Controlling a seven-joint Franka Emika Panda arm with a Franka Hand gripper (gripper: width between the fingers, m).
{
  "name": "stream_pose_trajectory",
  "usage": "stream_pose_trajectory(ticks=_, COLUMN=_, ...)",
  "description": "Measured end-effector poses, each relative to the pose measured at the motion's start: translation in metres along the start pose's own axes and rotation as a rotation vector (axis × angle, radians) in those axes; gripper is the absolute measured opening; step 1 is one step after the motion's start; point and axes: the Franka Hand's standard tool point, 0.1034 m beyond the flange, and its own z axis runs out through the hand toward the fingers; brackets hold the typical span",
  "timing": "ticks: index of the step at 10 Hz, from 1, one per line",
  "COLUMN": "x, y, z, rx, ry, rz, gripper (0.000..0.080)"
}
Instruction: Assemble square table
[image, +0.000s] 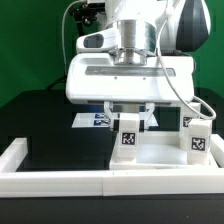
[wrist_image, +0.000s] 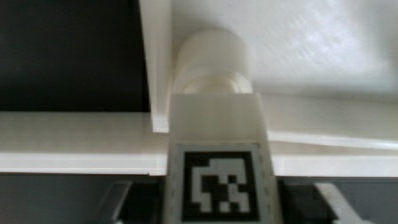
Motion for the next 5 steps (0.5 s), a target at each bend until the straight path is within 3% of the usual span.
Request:
stream_pose_trajectory(ticks=2, x=0.0000, y=0.0000, z=0.0000, rx=0.000, ry=0.000, rz=0.000, gripper=0.0572)
stream_pose_trajectory(ticks=3, x=0.0000, y=0.0000, z=0.0000, rx=0.000, ry=0.000, rz=0.000, gripper=0.0572)
stream_pose_trajectory(ticks=5, x=0.0000, y=0.0000, z=0.0000, rx=0.000, ry=0.000, rz=0.000, gripper=0.0646)
